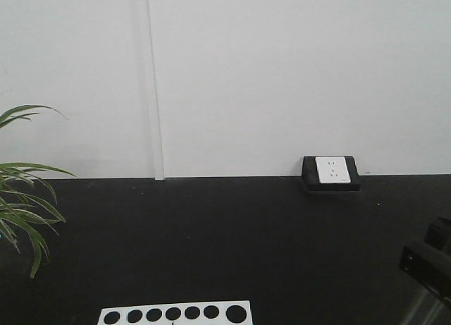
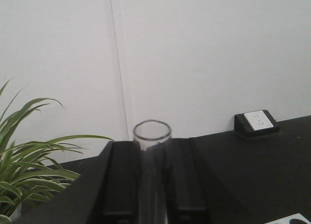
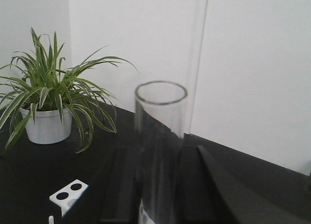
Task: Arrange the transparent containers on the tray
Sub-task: 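Lift the glass tube out of the rack with the right gripper, then drive the base away from the rack while holding both tubes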
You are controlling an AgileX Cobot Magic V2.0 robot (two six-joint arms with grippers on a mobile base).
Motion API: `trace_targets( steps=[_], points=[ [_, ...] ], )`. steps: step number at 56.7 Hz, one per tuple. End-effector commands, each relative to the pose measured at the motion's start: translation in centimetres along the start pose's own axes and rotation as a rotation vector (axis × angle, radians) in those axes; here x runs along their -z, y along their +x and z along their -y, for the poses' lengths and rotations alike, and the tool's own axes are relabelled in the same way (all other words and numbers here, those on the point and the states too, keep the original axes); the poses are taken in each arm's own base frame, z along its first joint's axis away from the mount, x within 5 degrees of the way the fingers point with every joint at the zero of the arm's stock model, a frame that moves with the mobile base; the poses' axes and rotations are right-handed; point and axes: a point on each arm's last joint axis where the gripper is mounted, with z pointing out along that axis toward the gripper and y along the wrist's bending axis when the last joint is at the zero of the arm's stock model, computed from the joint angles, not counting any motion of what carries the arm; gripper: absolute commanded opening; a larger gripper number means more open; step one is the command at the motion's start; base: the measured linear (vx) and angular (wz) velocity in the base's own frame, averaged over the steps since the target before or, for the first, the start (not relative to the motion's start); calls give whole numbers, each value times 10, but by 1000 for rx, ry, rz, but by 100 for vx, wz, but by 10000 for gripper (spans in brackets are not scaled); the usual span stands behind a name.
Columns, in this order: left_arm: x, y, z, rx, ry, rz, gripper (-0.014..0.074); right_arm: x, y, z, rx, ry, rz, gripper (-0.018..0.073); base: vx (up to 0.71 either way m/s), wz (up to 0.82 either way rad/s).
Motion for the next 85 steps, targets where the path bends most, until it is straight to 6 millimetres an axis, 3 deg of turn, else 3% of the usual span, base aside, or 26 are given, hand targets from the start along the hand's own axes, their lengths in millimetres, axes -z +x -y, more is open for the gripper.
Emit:
trace_targets(
  steps=[1,85],
  points=[
    [1,-17,2,6,24,94,111,2,-16,3,10,25,102,93,0,0],
    [1,-17,2,6,24,94,111,2,-17,3,10,25,104,93,-5,3]
  ],
)
